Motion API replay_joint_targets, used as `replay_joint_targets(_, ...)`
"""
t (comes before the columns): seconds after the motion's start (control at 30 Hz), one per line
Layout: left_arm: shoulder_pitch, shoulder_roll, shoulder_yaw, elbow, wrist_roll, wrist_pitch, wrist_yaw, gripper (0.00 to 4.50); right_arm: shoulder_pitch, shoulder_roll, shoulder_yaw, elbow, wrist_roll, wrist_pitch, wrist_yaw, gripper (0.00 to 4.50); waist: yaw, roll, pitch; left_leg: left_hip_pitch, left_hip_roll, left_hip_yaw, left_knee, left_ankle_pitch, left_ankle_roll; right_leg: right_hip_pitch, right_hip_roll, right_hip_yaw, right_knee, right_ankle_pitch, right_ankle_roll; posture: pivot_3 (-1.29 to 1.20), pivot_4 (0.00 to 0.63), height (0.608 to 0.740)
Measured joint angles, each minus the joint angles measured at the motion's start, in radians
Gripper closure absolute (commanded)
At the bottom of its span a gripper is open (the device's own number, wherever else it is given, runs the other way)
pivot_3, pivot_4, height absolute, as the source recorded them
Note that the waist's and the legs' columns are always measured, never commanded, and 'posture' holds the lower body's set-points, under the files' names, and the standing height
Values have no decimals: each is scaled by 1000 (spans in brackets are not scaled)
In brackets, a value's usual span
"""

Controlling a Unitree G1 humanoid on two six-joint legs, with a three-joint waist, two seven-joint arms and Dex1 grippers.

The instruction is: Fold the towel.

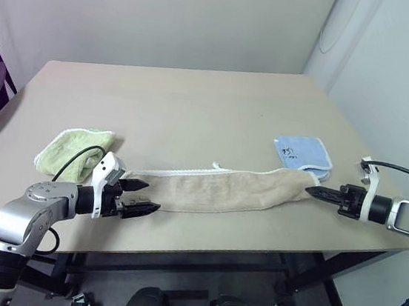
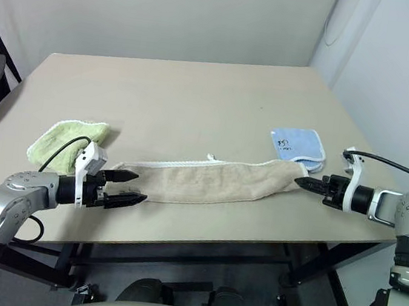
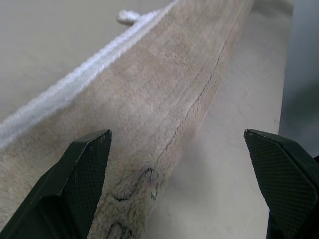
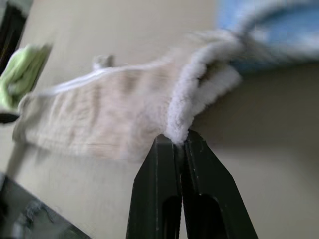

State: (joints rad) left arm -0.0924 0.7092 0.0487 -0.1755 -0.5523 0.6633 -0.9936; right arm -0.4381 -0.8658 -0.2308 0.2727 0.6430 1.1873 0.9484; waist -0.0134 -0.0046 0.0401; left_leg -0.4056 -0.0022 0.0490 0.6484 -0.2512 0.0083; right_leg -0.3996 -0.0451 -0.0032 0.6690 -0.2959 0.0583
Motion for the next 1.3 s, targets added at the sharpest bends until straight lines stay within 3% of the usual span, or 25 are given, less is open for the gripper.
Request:
replay_joint_targets(0.2,11,1,0,3,2,0,0,0,103,-14,69,-357,30,-124,103,4465,2,0,0,-2,0,0,0,-2,3,1,-1,0,-5,1,2,0,0,740)
replay_joint_targets(0.3,17,0,-7,3,8,0,4,0,103,33,143,-449,28,-162,96,4465,-1,-2,0,-1,0,0,0,-2,3,1,-2,0,-5,1,0,0,0,740)
replay_joint_targets(0.7,16,1,-17,4,19,-2,12,0,-15,238,425,-344,-111,-354,102,4465,0,-2,0,-5,0,1,-3,-3,2,-5,-6,0,-5,1,-1,0,0,740)
replay_joint_targets(1.3,19,7,-14,3,19,-3,22,0,-26,363,548,-244,-207,-366,89,4465,-4,-1,0,-4,-1,2,-3,-4,-1,-6,-7,0,-5,2,-3,0,0,740)
